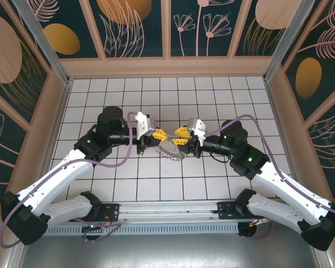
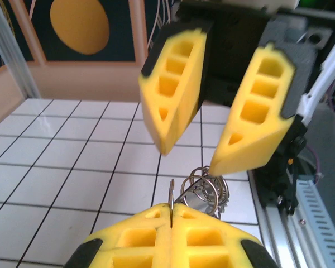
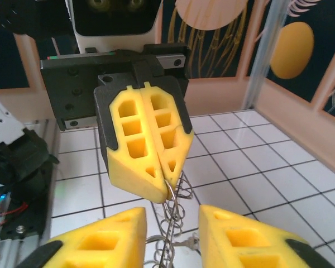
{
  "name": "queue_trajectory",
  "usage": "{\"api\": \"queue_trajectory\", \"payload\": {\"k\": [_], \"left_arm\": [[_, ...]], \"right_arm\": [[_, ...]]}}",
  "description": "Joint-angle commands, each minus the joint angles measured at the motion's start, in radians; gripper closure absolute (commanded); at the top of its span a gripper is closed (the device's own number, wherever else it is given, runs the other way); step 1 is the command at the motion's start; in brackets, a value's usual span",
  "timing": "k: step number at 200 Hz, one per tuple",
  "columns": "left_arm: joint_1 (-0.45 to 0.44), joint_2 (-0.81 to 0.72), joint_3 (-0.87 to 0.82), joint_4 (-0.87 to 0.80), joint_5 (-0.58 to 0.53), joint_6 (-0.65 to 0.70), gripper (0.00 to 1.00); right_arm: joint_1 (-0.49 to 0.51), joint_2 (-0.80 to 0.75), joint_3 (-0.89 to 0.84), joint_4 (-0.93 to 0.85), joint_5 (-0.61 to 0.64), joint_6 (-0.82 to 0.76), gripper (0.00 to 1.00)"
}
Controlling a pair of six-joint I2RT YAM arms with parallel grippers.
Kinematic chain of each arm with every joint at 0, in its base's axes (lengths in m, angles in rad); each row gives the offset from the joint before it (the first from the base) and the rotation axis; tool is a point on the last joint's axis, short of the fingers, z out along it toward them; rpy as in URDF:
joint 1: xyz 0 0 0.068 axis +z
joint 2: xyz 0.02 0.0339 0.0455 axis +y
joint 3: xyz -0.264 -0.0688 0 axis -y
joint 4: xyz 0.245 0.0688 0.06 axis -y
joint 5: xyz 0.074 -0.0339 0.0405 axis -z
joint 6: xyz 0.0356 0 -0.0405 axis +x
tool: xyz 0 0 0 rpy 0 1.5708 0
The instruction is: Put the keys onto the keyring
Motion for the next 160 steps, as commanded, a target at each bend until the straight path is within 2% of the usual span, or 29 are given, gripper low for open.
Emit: {"api": "queue_trajectory", "payload": {"k": [1,66,160], "left_arm": [[0.000,0.015,0.083,-0.136,-0.052,0.110,1.00],[-0.001,0.036,0.167,-0.314,-0.119,0.202,1.00],[-0.009,0.038,0.165,-0.311,-0.077,0.201,1.00]], "right_arm": [[0.014,-0.042,-0.003,-0.029,0.076,0.000,0.68],[0.051,-0.023,0.022,-0.107,0.119,-0.020,0.66],[0.091,0.069,0.072,-0.074,0.138,-0.055,0.69]]}}
